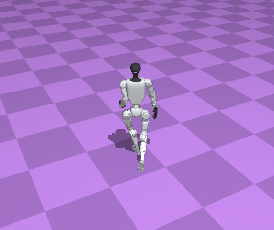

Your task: Walk run

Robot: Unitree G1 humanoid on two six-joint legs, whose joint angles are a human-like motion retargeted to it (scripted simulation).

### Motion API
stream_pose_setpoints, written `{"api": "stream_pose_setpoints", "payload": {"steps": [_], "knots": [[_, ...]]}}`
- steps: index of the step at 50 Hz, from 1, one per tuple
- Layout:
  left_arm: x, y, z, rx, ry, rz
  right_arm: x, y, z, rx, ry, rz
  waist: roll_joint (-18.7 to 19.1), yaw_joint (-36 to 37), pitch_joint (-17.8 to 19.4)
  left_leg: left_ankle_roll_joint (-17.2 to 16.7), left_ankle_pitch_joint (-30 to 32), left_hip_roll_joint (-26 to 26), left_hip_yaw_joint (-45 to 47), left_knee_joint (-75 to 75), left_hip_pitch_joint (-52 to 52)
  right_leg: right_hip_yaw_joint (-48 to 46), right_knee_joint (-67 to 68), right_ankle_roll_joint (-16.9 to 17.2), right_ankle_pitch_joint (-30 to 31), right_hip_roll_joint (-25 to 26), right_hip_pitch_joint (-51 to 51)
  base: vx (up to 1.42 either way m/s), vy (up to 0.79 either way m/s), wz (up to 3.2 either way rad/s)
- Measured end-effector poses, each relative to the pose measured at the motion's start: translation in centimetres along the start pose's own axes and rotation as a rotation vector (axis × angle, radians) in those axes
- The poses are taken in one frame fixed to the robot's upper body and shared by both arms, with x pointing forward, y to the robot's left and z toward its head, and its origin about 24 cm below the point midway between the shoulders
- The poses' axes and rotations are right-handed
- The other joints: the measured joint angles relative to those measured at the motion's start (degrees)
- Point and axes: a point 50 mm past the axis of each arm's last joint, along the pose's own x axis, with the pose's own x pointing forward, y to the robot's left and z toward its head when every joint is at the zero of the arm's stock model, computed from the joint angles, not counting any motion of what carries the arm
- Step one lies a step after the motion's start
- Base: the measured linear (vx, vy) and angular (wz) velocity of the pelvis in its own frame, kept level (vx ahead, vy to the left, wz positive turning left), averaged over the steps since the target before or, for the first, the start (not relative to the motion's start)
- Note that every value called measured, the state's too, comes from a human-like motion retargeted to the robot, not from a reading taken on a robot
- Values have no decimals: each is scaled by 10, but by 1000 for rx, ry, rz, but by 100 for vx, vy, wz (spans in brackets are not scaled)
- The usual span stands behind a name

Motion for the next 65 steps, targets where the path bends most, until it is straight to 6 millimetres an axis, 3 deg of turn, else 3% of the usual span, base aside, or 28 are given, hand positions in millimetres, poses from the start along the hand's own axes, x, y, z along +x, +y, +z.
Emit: {"api": "stream_pose_setpoints", "payload": {"steps": [2,5,9,13,16,17,18,20,22,25,28,30,31,35,37,39,43,47,50,52,54,56,58,60,62,65], "knots": [[8,-6,8,21,-17,-32,-2,14,-33,23,93,66,48,-2,-2,0,-4,33,-51,-11,22,29,-2,-17,-34,57,-38,79,10,131],[23,-20,23,61,-44,-112,-10,33,-86,90,220,125,73,-7,-4,0,-12,33,-112,-19,52,73,42,-44,-127,67,-118,88,-7,176],[38,-41,45,138,-98,-239,-30,67,-148,215,376,224,84,-76,-8,0,-13,4,-251,-31,86,39,-28,-78,-213,-5,-210,68,-23,291],[49,-56,63,187,-142,-319,-53,97,-190,268,510,375,65,-128,-7,0,-26,-34,-332,-26,125,21,-190,-59,-229,-82,-269,83,-45,235],[51,-58,71,216,-164,-333,-66,107,-207,231,571,462,44,-134,9,0,-38,-46,-355,-25,182,34,-306,-68,-271,-93,-296,74,-43,102],[50,-56,72,223,-167,-333,-68,108,-210,211,586,481,39,-133,15,0,-39,-47,-357,-26,202,48,-340,-56,-285,-87,-303,96,-51,34],[49,-54,72,227,-168,-329,-69,107,-213,188,598,492,36,-130,19,0,-37,-46,-354,-27,221,64,-371,-24,-302,-82,-307,97,-47,27],[45,-48,68,227,-158,-315,-70,100,-215,147,616,487,41,-134,22,0,-19,-44,-352,-22,250,63,-396,-13,-312,-79,-307,87,-31,35],[41,-42,59,210,-133,-293,-66,86,-211,125,624,439,43,-146,13,-9,26,-54,-347,-12,264,81,-358,-38,-284,-78,-306,81,-25,69],[30,-32,37,179,-58,-252,-58,70,-202,151,620,331,53,-183,-7,-62,154,-33,-344,42,266,54,-316,-42,-231,-88,-285,97,-54,128],[19,-30,15,159,6,-218,-41,57,-173,229,522,244,52,-166,-15,-134,349,-27,-294,171,219,176,-281,-69,-273,-59,-257,118,-74,37],[16,-31,7,139,23,-191,-28,49,-142,277,428,225,63,-154,0,-150,382,41,-203,357,148,68,-273,-93,-296,-54,-212,86,-49,8],[15,-32,6,130,23,-192,-21,44,-123,291,376,208,58,-150,-2,-140,382,52,-184,397,123,45,-281,-98,-303,-57,-191,81,-46,18],[14,-38,4,105,13,-225,-1,17,-31,256,127,78,4,-135,-20,-72,288,15,-118,414,18,63,-306,-101,-326,-89,-140,83,-48,29],[13,-37,5,96,4,-218,1,2,15,171,0,2,-10,-107,-16,-83,224,-20,-125,391,-43,47,-321,-107,-331,-86,-111,70,-40,-63],[13,-37,8,102,-6,-220,-2,-12,60,82,-124,-68,-16,-84,-11,-74,171,-21,-112,336,-93,51,-334,-118,-342,-64,-86,79,-44,-47],[14,-37,13,147,-9,-242,-23,-43,133,-53,-332,-195,-4,-47,2,-57,145,14,-61,121,-132,45,-352,-131,-377,-7,-27,85,-43,-10],[17,-40,16,157,-20,-253,-45,-64,177,-131,-469,-304,0,-17,18,-65,88,-18,-77,-85,-141,49,-358,-136,-413,30,38,92,-37,-10],[16,-39,13,140,-12,-243,-48,-66,181,-161,-502,-344,-8,-7,13,-75,65,-30,-76,-125,-125,51,-342,-116,-390,36,73,106,-31,-14],[14,-36,10,126,3,-229,-39,-59,166,-148,-460,-337,-19,14,4,-50,41,-17,-59,-79,-112,60,-315,-84,-326,25,84,117,-24,-80],[10,-31,6,117,16,-206,-25,-46,137,-128,-364,-280,-21,32,-9,-43,74,-1,-29,-55,-96,50,-275,-54,-206,13,92,150,-19,-86],[5,-25,3,110,24,-184,-11,-27,96,-121,-232,-181,-14,20,-27,-20,89,4,-50,-28,-82,64,-204,-18,-76,20,75,142,-13,17],[1,-18,3,98,25,-166,-1,-7,48,-128,-81,-71,-15,-13,-31,-3,67,-10,-99,2,-62,56,-50,-5,-7,13,23,131,-16,87],[6,-17,9,100,17,-176,1,7,3,-110,60,8,-15,-28,-20,-1,43,-12,-81,6,-18,53,88,11,0,-5,-31,105,-15,53],[15,-21,19,133,0,-196,-2,23,-39,-62,173,74,27,-17,-15,-10,32,26,-104,-13,15,61,68,-10,-38,48,-71,94,-18,12],[28,-31,35,184,-40,-230,-14,48,-104,14,324,170,42,-27,-2,-18,18,22,-140,-31,62,76,60,-27,-124,55,-142,93,-22,96]]}}
